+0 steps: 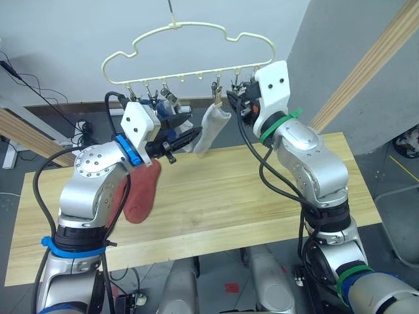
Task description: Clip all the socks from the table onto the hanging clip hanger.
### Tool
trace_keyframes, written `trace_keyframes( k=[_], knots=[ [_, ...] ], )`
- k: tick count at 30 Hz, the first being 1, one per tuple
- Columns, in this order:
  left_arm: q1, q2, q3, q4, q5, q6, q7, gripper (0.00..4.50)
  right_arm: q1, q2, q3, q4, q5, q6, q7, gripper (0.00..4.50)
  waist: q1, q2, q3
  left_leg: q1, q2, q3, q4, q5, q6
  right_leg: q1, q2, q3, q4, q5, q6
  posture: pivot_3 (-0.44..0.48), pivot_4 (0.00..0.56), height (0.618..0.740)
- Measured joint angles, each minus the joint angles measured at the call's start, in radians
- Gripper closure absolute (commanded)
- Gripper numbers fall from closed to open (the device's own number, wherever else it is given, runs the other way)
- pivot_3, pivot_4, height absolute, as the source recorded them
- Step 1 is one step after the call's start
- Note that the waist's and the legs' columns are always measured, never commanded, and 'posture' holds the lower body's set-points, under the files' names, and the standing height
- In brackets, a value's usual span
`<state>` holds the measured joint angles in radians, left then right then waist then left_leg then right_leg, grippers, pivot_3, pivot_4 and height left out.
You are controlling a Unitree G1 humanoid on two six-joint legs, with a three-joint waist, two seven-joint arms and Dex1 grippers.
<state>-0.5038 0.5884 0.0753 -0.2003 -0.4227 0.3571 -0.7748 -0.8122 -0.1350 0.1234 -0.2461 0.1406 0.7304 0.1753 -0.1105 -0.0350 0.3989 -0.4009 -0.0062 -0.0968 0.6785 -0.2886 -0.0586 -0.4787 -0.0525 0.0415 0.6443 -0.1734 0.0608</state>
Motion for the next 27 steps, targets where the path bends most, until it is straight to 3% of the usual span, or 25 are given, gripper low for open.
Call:
trace_keyframes(
  k=[14,27],
  knots=[
    [0.013,-0.003,-0.001,0.000,0.008,-0.017,-0.001,2.46,-0.073,0.062,-0.005,0.130,-0.011,-0.083,-0.012,2.46,0.000,0.000,0.000,0.000,0.000,0.000,0.000,0.000,0.000,0.000,0.000,0.000,0.000,0.000,0.000,-0.120,0.375,0.740],
    [0.019,-0.011,-0.002,0.000,0.015,-0.021,0.002,2.46,-0.073,0.211,-0.046,0.088,-0.083,0.008,-0.240,2.46,0.000,0.000,0.000,0.000,0.000,0.000,0.000,0.000,0.000,-0.001,0.000,0.000,0.001,0.000,0.000,-0.128,0.375,0.740]
  ],
)
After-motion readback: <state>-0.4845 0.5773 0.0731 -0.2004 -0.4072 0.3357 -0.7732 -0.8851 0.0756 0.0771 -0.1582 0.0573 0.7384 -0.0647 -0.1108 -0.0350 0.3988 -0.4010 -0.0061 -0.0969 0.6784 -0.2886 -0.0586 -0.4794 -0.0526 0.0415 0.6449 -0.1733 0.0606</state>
